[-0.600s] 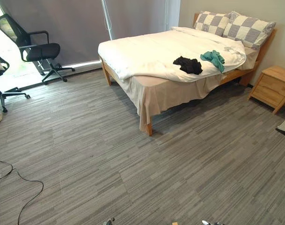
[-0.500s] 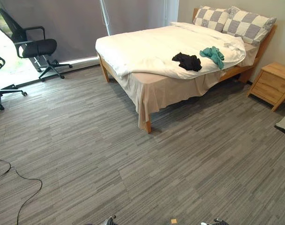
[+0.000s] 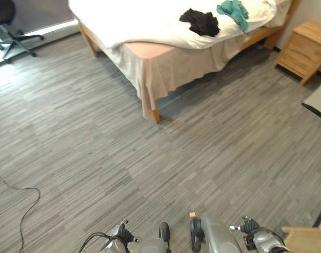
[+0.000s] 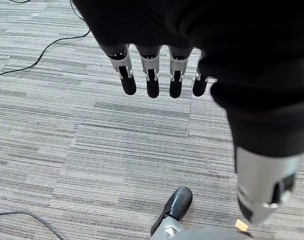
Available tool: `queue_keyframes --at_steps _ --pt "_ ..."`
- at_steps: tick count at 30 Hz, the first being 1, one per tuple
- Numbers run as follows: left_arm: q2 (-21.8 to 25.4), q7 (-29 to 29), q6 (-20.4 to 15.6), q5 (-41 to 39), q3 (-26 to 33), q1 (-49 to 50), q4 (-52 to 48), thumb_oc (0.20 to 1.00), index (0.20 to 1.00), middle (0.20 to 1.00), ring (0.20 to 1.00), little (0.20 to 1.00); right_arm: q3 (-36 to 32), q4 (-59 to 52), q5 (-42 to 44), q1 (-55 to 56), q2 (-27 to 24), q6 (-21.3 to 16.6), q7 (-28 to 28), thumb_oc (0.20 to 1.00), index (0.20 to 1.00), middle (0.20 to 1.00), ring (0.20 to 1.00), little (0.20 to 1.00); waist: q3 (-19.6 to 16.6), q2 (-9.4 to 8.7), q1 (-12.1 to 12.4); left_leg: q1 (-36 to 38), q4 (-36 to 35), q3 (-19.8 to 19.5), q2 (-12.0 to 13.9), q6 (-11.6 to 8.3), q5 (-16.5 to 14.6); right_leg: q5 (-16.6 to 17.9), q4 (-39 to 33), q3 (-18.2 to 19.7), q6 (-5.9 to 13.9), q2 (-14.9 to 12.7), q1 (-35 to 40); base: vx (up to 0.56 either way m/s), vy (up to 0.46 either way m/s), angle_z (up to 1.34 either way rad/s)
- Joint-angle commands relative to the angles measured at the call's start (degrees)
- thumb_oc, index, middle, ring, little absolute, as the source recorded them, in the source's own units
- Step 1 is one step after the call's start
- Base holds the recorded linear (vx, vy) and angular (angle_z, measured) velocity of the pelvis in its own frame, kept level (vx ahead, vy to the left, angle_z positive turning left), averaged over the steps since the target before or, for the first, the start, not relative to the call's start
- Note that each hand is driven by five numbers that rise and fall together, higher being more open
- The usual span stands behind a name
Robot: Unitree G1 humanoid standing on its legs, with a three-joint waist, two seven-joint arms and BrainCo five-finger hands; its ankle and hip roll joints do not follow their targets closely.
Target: Tidy up the quilt and then pick up the clothes from the bed and put them into the laundry hamper.
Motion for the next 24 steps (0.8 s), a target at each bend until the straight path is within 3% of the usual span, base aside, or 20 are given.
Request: queue_keyframes --at_steps 1,3,4,6,8,9,10,11,12,13,14,15,17,19,21,22,24 --pt "0.2 1.6 -0.1 0.0 0.5 -1.3 0.5 1.000 1.000 1.000 1.000 1.000 0.7 -0.8 0.2 2.1 -0.6 -0.7 -1.2 1.000 1.000 1.000 1.000 1.000 0.5 0.09 -1.1 4.6 0.0 -3.0 -1.9 -1.26 -8.1 5.0 -16.0 -1.5 2.23 -1.5 3.1 0.40 -0.090 0.14" --pt "0.1 1.4 -0.4 0.3 0.4 -2.2 1.0 1.000 1.000 1.000 1.000 1.000 0.1 0.1 0.7 2.8 -0.8 -0.9 -1.8 1.000 1.000 1.000 1.000 1.000 1.0 -0.30 -2.6 6.5 0.0 -4.2 -1.8 -2.43 -10.1 6.8 -29.0 -1.2 1.38 -1.2 3.5 0.48 -0.136 0.14" --pt "0.1 1.1 -0.4 0.9 0.3 -2.4 1.3 1.000 1.000 1.000 1.000 1.000 -0.3 0.7 0.6 3.4 -0.7 -0.7 -1.7 1.000 1.000 1.000 1.000 1.000 0.8 -0.45 -3.2 7.5 0.0 -4.4 -1.5 -3.03 -11.0 7.8 -32.2 -0.6 1.70 -1.7 2.7 0.54 -0.164 0.43" --pt "0.0 0.6 -0.3 3.4 -0.9 -2.4 2.7 1.000 1.000 1.000 1.000 1.000 -0.8 2.2 0.0 5.8 -0.1 -0.6 -1.7 1.000 1.000 1.000 1.000 1.000 0.0 -0.51 -3.9 10.5 0.0 -4.8 -0.6 -4.09 -13.7 9.1 -36.2 -1.8 1.84 -1.9 3.0 0.56 -0.181 0.54" --pt "-0.2 0.7 -0.4 3.5 -1.0 -2.1 2.7 1.000 1.000 1.000 1.000 1.000 -0.6 3.2 -0.3 6.2 -0.3 -0.5 -1.6 1.000 1.000 1.000 1.000 1.000 -0.2 -0.22 -4.0 11.3 0.4 -5.0 0.1 -4.39 -13.8 9.3 -36.3 -2.9 1.27 -1.7 3.9 0.45 -0.150 0.37" --pt "-0.5 0.7 -0.4 3.3 -0.5 -1.5 2.6 1.000 1.000 1.000 1.000 1.000 0.1 4.8 -1.4 6.7 -0.8 -0.3 -0.9 1.000 1.000 1.000 1.000 1.000 -1.1 0.52 -4.6 9.9 10.5 -4.5 1.6 -6.53 -11.0 8.4 -35.1 -3.1 -0.98 0.4 6.6 0.65 -0.277 0.16" --pt "-0.7 1.0 -0.3 1.9 -0.2 -1.5 1.5 1.000 1.000 1.000 1.000 1.000 0.9 5.9 -2.6 6.5 -1.3 0.1 -1.0 1.000 1.000 1.000 1.000 1.000 -0.9 0.36 -4.0 2.8 26.8 -3.9 2.2 -8.47 -2.8 6.9 -35.8 -4.1 -3.41 1.1 10.7 0.64 -0.278 0.22" --pt "-0.6 1.0 -0.3 1.9 -0.2 -1.5 1.5 1.000 1.000 1.000 1.000 1.000 0.9 5.9 -2.6 6.4 -1.2 0.1 -1.0 1.000 1.000 1.000 1.000 1.000 -1.0 0.16 -4.2 2.5 26.9 -4.1 2.0 -8.45 -2.6 7.0 -35.9 -4.1 -3.39 0.9 10.5 0.38 -0.237 0.26" --pt "-0.4 1.1 -0.2 1.3 -0.3 -1.8 0.7 1.000 1.000 1.000 1.000 1.000 1.2 5.6 -3.0 6.4 -1.5 0.2 -1.2 1.000 1.000 1.000 1.000 1.000 -0.3 -0.63 -3.6 -2.2 37.3 -5.4 1.7 -8.77 1.6 6.4 -36.5 -4.6 -4.89 0.7 12.7 0.26 -0.199 -0.12" --pt "0.0 2.0 0.1 0.5 0.1 -2.6 -0.1 1.000 1.000 1.000 1.000 1.000 1.6 4.8 -3.0 5.7 -2.0 0.2 -1.5 1.000 1.000 1.000 1.000 1.000 0.9 -1.68 -2.6 -6.0 45.3 -5.3 1.7 -8.32 3.3 5.4 -37.1 -4.7 -6.13 0.5 15.3 0.40 -0.290 -0.49" --pt "0.4 3.0 0.0 -0.5 0.5 -3.2 -0.7 1.000 1.000 1.000 1.000 1.000 1.7 4.1 -2.8 4.9 -2.1 0.2 -1.7 1.000 1.000 1.000 1.000 1.000 1.5 -3.04 -2.0 -9.7 50.3 -4.2 2.0 -7.67 2.6 4.6 -37.6 -4.7 -6.66 -0.3 16.9 0.28 -0.195 -0.47" --pt "0.4 3.0 0.0 -0.5 0.5 -3.2 -0.7 1.000 1.000 1.000 1.000 1.000 1.7 4.1 -2.8 4.9 -2.1 0.2 -1.7 1.000 1.000 1.000 1.000 1.000 1.5 -3.04 -2.0 -9.7 50.3 -4.2 2.0 -7.67 2.6 4.6 -37.6 -4.7 -6.66 -0.3 16.9 0.45 -0.176 -0.08" --pt "-0.2 5.8 -0.9 -2.7 1.5 -3.5 -2.6 1.000 1.000 1.000 1.000 1.000 2.5 2.7 -3.9 3.3 -2.6 0.1 -3.1 1.000 1.000 1.000 1.000 1.000 1.9 -4.46 0.7 -17.7 48.8 1.1 3.6 -6.69 -0.9 2.2 -40.3 -4.6 -6.35 -1.1 23.2 0.58 -0.091 -0.01" --pt "-0.7 7.1 -1.5 -2.8 1.9 -2.2 -3.7 1.000 1.000 1.000 1.000 1.000 4.9 0.7 -8.8 2.9 -3.5 -0.4 -4.7 1.000 1.000 1.000 1.000 1.000 1.1 -3.95 2.4 -20.1 36.3 3.9 3.2 -6.56 -1.0 0.9 -41.5 -4.5 -5.36 -1.2 26.2 0.57 0.077 -0.15" --pt "-1.1 7.7 -1.5 -2.1 2.4 -0.4 -3.8 1.000 1.000 1.000 1.000 1.000 7.1 -0.7 -13.3 3.0 -4.7 -0.5 -5.1 1.000 1.000 1.000 1.000 1.000 -0.2 -3.29 3.9 -19.7 19.1 6.8 2.6 -6.27 1.0 -1.4 -41.6 -4.6 -3.93 -1.1 29.0 0.64 0.174 -0.07" --pt "-1.4 7.9 -0.8 -0.6 2.3 -0.1 -2.8 1.000 1.000 1.000 1.000 1.000 8.2 -0.8 -16.2 3.0 -5.0 -0.4 -5.4 1.000 1.000 1.000 1.000 1.000 -1.0 -2.73 4.6 -20.7 9.3 11.7 5.0 -7.70 5.9 -3.6 -41.6 -6.1 -3.63 -0.2 32.2 0.72 0.155 0.06" --pt "-1.7 7.9 -0.3 0.3 2.2 0.2 -2.0 1.000 1.000 1.000 1.000 1.000 8.8 -0.6 -17.2 2.7 -4.7 -0.2 -5.6 1.000 1.000 1.000 1.000 1.000 -1.0 -3.15 4.9 -19.5 7.1 14.3 5.4 -7.69 6.8 -4.3 -41.6 -6.8 -3.29 -0.3 34.3 0.44 0.074 -0.06"
